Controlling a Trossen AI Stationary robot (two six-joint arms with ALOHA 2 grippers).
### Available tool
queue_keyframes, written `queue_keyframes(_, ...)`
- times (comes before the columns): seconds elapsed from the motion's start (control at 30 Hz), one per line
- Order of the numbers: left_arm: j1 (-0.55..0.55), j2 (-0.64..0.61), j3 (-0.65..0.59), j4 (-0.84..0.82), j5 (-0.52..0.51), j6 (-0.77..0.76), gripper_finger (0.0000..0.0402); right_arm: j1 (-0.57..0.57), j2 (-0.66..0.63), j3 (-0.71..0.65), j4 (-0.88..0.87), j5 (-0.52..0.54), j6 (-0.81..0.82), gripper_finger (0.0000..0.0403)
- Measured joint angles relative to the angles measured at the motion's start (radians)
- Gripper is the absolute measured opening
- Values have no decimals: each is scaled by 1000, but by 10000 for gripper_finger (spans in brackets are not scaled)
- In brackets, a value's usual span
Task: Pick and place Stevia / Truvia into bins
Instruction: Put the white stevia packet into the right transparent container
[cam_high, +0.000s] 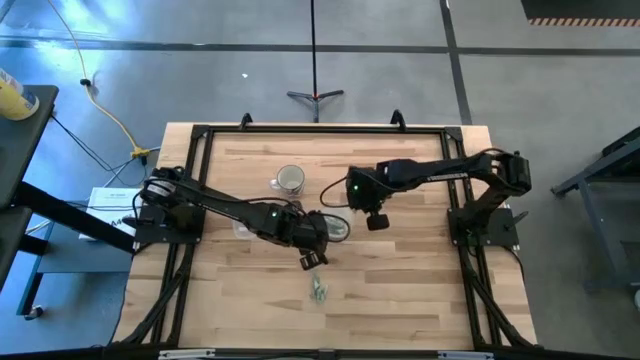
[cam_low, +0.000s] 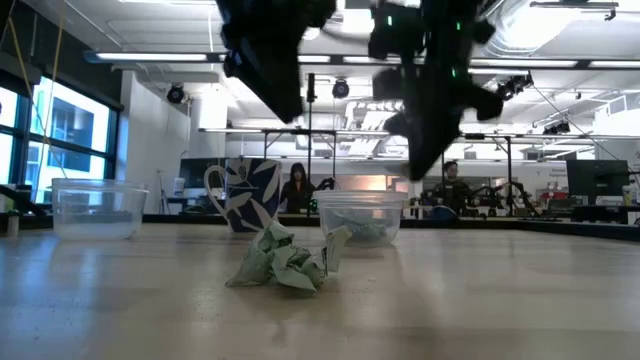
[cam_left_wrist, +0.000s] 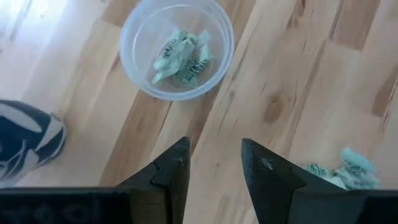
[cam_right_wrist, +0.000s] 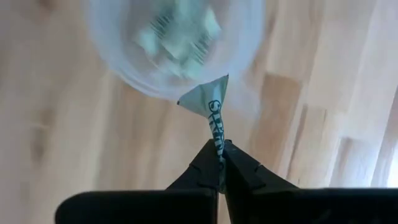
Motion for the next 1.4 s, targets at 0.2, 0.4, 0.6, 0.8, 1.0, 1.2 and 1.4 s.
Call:
queue_keyframes(0.2,-37,-31,-4,-105,-31,-8,177,111,2,81,-34,93,47,1)
queue_keyframes(0.4,-102,-46,-1,-136,-78,-68,177,153,50,92,74,131,64,1)
queue_keyframes(0.6,-156,-46,-2,-157,-81,-145,177,161,163,158,112,144,74,14)
queue_keyframes(0.8,-200,-46,-2,-188,-104,-241,177,184,197,172,98,160,65,80)
queue_keyframes(1.0,-210,-46,-2,-186,-112,-257,177,236,148,173,38,241,116,170)
queue_keyframes(1.2,-133,-44,-13,-129,81,-206,177,330,66,171,-116,248,283,230)
queue_keyframes(1.4,-64,-39,-122,141,322,-164,177,483,7,135,-170,238,618,244)
